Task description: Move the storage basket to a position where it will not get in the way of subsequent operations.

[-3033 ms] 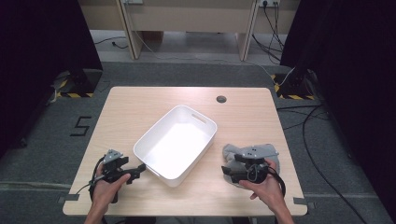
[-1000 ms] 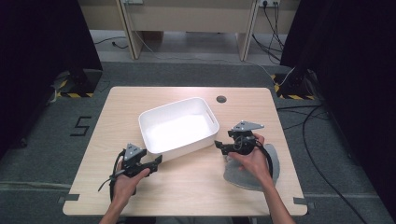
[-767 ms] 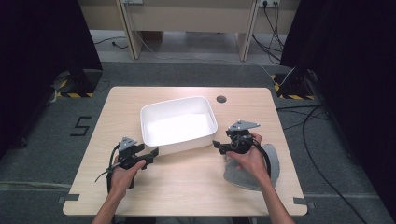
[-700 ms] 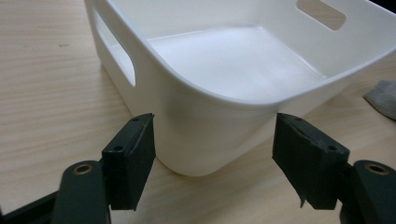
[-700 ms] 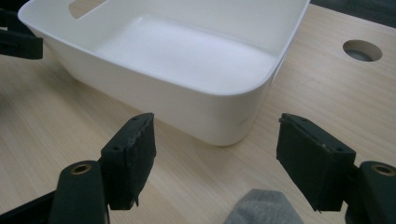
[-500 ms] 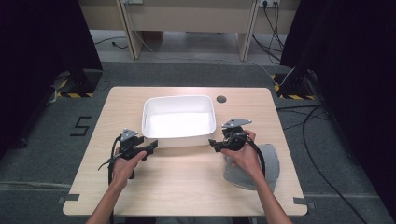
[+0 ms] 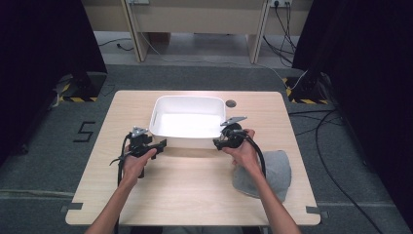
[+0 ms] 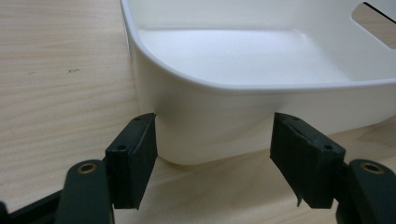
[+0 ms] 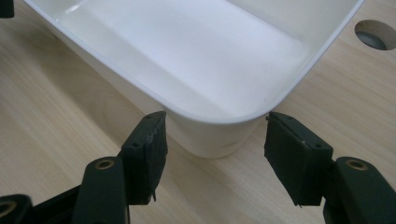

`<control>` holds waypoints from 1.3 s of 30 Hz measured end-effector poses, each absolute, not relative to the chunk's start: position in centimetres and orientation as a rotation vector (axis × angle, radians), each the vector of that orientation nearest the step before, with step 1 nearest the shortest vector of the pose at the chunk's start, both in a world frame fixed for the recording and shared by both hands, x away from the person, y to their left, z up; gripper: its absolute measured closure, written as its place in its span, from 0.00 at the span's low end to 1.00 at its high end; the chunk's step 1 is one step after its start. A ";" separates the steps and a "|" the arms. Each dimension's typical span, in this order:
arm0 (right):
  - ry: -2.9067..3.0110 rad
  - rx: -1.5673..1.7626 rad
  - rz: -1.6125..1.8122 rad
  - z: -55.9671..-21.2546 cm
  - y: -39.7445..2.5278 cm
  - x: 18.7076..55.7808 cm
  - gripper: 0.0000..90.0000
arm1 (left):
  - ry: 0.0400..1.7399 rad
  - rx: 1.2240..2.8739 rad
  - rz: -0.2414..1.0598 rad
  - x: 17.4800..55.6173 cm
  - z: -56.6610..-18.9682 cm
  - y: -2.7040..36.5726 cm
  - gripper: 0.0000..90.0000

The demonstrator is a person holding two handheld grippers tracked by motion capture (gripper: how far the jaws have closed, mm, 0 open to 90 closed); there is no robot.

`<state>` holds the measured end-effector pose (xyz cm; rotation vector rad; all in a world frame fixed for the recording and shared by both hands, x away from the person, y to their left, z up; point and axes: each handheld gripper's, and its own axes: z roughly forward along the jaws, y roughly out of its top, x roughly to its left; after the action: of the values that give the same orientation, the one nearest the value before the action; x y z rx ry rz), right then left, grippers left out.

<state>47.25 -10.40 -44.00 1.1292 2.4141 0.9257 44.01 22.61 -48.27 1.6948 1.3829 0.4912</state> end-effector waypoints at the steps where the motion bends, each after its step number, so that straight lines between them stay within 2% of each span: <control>1: 2.413 1.131 0.921 -44.0 -10.3 47.3 0.44 | 1.384 1.701 0.496 44.2 -48.2 22.6 0.35; 18: 2.379 1.275 0.944 -44.4 -9.4 51.5 0.48 | 1.435 1.696 0.507 48.2 -47.7 22.8 0.38; 39: 2.315 1.310 0.844 -44.6 -8.6 54.7 0.44 | 1.470 1.718 0.532 52.5 -48.0 22.5 0.44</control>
<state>54.74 -8.56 -44.60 1.3099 2.3147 0.8440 52.49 22.45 -48.04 1.7179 1.4702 0.5324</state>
